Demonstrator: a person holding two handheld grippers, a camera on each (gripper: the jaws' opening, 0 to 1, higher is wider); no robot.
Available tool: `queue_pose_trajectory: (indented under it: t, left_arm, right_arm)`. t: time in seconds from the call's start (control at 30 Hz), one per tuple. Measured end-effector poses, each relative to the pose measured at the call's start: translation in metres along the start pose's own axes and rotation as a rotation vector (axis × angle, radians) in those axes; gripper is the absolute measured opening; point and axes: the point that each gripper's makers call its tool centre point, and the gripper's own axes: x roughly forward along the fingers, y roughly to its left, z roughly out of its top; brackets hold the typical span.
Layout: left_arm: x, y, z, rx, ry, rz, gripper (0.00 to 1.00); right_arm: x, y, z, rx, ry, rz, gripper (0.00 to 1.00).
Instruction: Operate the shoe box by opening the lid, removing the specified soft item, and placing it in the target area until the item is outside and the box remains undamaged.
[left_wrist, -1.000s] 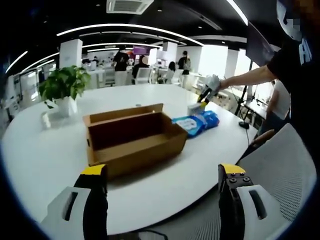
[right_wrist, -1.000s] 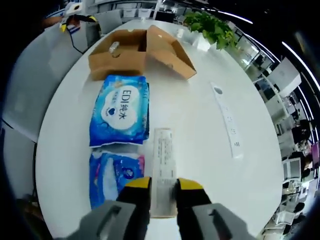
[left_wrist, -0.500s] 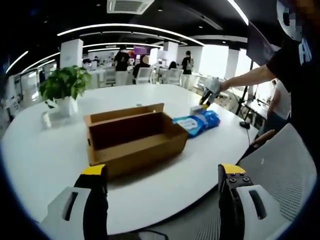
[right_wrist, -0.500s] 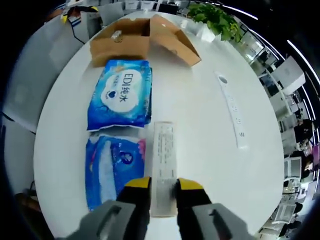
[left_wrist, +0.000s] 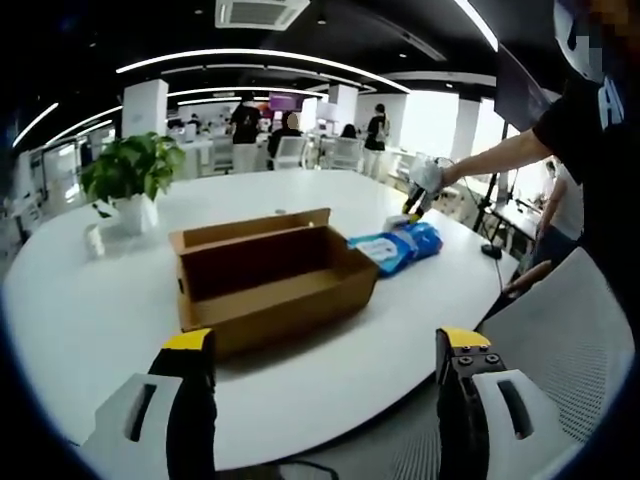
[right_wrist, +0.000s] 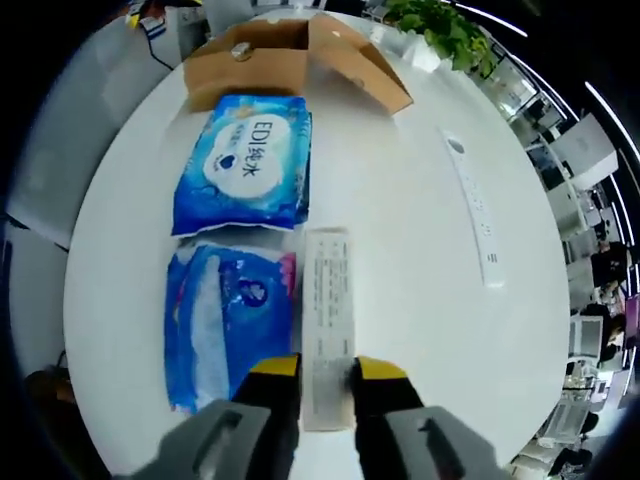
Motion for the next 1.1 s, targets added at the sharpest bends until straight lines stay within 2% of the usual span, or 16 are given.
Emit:
queue_pose_trajectory:
  t: [0.6,0.9,1.0,1.1]
  left_arm:
    - [0.001,-0.004,0.0,0.005,0.0,-0.016,0.94]
    - [0.0,-0.002,0.005,-0.003,-0.023,-0.006,0.94]
    - [-0.001,-0.002,0.006,-0.006,-0.031,-0.005,0.94]
    - [-0.001,-0.001,0.008,-0.006,-0.037,-0.005,0.94]
  right_arm:
    - [-0.002,-0.005,-0.002,0.039,-0.001,-0.025,0.21]
    - [-0.012,-0.006,0.008,0.114,-0.048,-0.052,0.24]
    - [-0.018,-0.009,0.011,0.129,-0.056,-0.086,0.26]
    - [-0.026,-0.008,0.017,0.186,-0.085,-0.103,0.29]
